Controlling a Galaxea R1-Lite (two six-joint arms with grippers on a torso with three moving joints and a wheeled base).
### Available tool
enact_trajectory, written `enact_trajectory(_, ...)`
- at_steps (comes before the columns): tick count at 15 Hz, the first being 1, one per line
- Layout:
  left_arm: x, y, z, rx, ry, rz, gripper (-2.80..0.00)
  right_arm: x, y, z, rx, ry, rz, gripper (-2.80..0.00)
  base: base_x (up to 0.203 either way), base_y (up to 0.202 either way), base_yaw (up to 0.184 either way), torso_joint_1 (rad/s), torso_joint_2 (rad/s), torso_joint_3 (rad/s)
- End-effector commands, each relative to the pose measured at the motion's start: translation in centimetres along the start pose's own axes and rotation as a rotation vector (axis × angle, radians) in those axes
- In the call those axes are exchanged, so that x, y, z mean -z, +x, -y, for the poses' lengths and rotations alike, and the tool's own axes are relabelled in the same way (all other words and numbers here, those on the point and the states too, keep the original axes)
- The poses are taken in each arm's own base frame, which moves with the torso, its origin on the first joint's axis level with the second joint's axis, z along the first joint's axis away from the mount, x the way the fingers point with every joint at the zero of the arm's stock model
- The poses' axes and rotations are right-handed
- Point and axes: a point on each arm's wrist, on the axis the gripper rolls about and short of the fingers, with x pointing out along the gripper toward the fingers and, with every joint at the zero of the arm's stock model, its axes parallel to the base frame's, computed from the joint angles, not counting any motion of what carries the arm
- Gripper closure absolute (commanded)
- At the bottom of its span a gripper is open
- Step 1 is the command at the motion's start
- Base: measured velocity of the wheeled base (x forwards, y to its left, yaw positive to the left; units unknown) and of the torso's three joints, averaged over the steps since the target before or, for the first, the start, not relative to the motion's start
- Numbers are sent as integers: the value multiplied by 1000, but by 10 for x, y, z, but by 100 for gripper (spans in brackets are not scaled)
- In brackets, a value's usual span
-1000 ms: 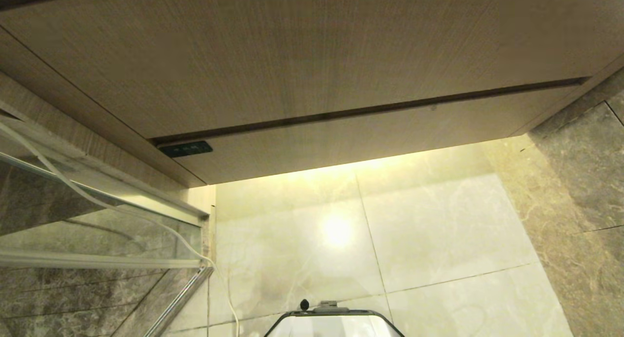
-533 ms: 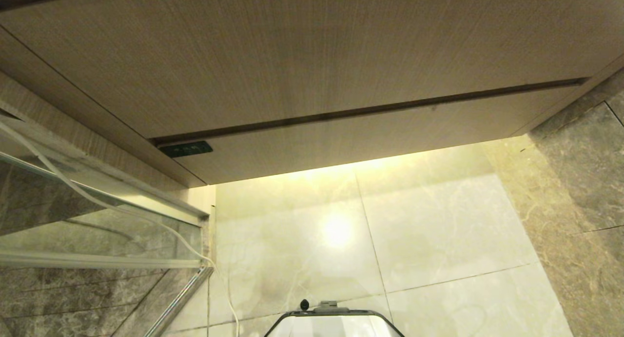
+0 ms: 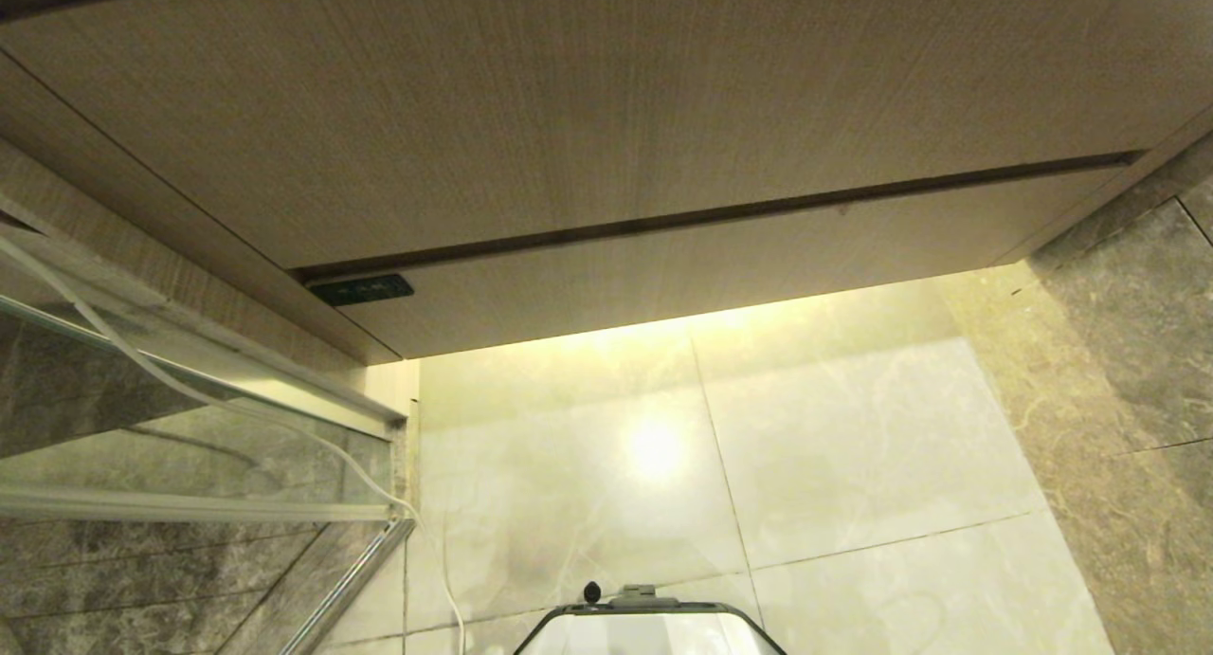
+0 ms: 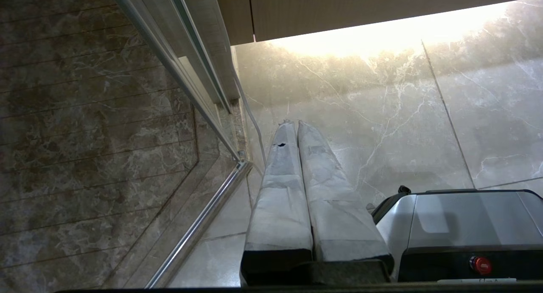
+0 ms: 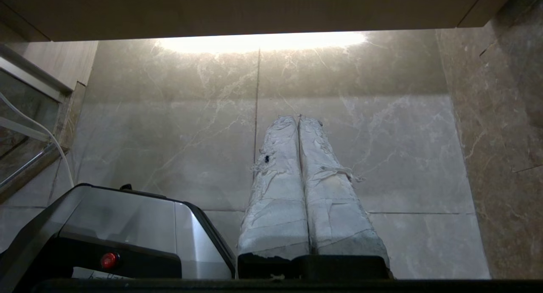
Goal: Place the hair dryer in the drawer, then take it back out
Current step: Pull open the drawer
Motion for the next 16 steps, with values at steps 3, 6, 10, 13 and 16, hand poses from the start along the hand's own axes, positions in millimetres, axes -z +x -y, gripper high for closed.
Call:
enact_trajectory(3, 0, 0, 0, -1, -1, 1, 0, 12, -1, -1, -1, 4, -3, 0, 0, 0, 0, 0, 0, 0)
enact_trajectory(6, 0, 0, 0, 0, -1, 0, 0, 12, -1, -1, -1, -6, -5, 0, 0, 0, 0, 0, 0, 0)
enact_trajectory(10, 0, 0, 0, 0, -1, 0, 0, -20, -10, 1, 20, -9, 89, 0, 0, 0, 0, 0, 0, 0)
enact_trajectory(13, 0, 0, 0, -1, -1, -1, 0, -114, -33, 8, 51, -4, 208, 0, 0, 0, 0, 0, 0, 0)
enact_trajectory(16, 0, 0, 0, 0, -1, 0, 0, -193, 16, 15, 34, 36, 0, 0, 0, 0, 0, 0, 0, 0)
